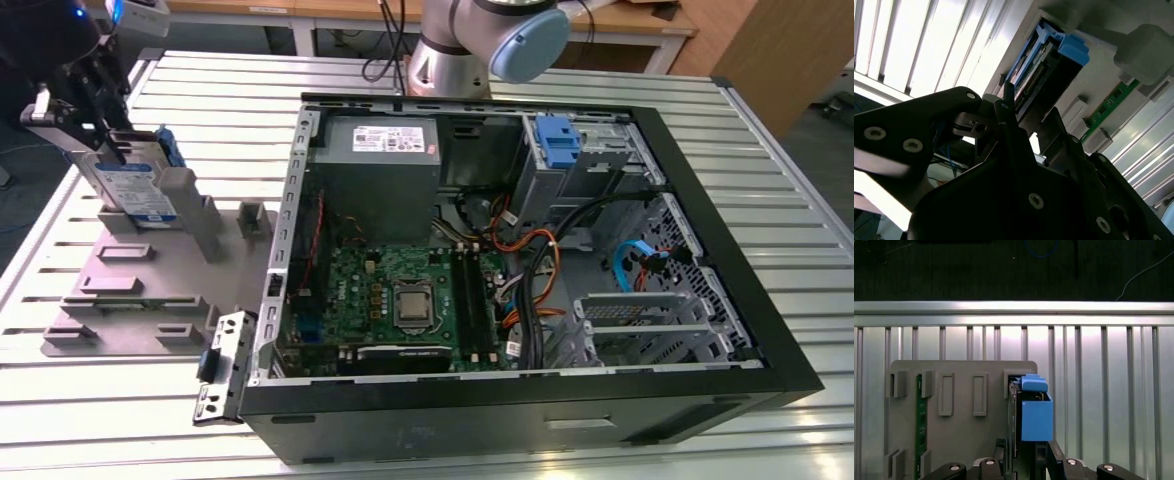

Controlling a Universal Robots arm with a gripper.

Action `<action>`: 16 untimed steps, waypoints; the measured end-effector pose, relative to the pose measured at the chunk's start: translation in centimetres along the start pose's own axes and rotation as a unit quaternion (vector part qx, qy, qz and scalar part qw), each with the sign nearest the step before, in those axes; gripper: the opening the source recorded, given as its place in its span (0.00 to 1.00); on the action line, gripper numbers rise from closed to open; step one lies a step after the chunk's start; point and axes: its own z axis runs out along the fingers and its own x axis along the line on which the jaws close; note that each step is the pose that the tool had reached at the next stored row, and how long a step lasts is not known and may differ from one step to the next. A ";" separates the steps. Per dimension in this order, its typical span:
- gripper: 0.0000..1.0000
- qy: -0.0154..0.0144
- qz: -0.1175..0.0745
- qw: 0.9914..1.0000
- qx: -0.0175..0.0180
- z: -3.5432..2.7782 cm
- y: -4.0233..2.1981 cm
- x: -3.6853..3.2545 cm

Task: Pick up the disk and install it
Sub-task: 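Pick up the disk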

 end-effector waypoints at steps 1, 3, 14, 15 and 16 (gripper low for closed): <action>0.45 0.000 0.000 1.000 0.000 0.00 0.00 0.00; 0.45 0.000 0.000 1.000 0.000 0.00 0.00 0.10; 0.45 0.000 0.000 1.000 0.000 -0.01 0.00 0.31; 0.45 0.000 0.000 1.000 0.000 -0.01 0.00 0.31; 0.45 0.000 0.000 1.000 0.000 -0.01 0.00 0.31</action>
